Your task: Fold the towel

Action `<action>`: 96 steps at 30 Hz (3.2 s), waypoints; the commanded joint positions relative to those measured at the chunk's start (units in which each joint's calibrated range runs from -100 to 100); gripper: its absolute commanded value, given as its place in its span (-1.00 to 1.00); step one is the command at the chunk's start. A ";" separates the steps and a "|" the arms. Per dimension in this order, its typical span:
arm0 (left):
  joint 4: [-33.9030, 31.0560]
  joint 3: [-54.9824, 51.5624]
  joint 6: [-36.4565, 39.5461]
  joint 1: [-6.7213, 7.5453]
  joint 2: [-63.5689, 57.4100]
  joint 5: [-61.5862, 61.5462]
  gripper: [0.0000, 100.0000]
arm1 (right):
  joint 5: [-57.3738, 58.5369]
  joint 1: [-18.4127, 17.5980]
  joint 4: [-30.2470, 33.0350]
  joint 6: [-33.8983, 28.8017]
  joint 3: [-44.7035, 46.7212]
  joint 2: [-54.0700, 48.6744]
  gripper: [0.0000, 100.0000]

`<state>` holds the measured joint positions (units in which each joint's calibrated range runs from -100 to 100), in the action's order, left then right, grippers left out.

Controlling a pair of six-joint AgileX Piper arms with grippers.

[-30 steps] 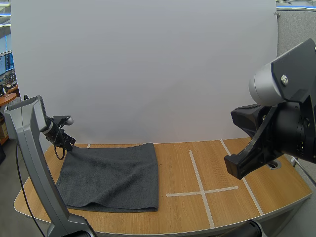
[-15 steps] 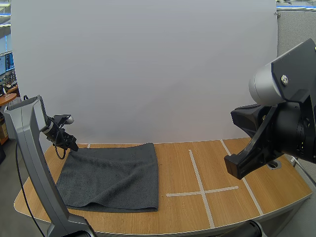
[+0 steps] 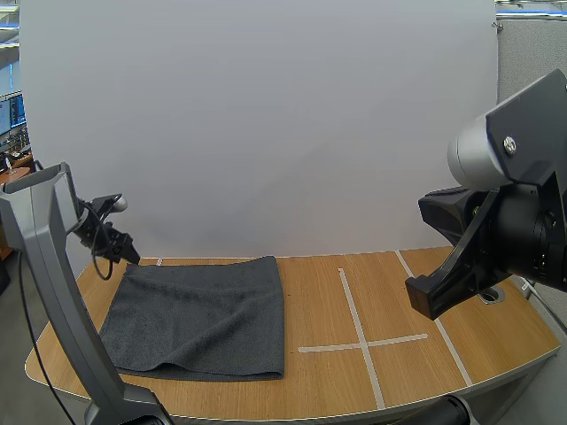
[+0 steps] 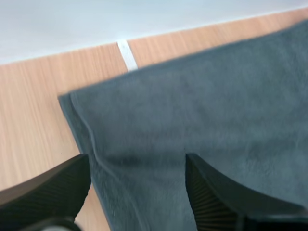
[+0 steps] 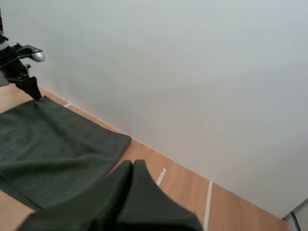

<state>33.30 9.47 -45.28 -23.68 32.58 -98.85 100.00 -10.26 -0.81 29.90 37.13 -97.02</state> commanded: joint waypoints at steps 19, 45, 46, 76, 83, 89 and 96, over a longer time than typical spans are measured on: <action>-6.67 -39.99 -19.44 -11.91 -19.54 -1.15 0.81 | 0.00 0.19 -0.12 0.31 0.07 -0.36 -1.00; -6.32 -44.96 -23.72 -17.49 -18.79 -1.15 0.66 | 0.00 0.19 -1.45 0.31 0.07 -0.36 -1.00; -6.31 -44.96 -23.72 -17.50 -18.61 -1.15 0.66 | 0.00 0.19 -1.45 0.31 0.07 -0.36 -1.00; -8.94 -45.67 -21.64 -16.80 -18.03 -1.15 -0.73 | 0.00 0.19 -1.45 0.31 0.07 -0.36 -1.00; -10.27 -45.67 -21.25 -17.86 -18.03 -1.15 -1.00 | 0.00 0.19 -1.45 0.31 0.07 -0.36 -1.00; -12.17 -45.38 -21.53 -18.76 -18.03 -1.15 -1.00 | 0.00 0.19 -1.45 0.31 0.07 -0.36 -1.00; -9.98 -45.24 -21.56 -18.76 -18.03 -1.15 -1.00 | 0.00 0.19 -1.45 0.31 0.07 -0.36 -1.00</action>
<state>22.11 -35.99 -66.67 -42.34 14.67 -98.93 100.00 -10.26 -2.11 29.90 37.13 -97.02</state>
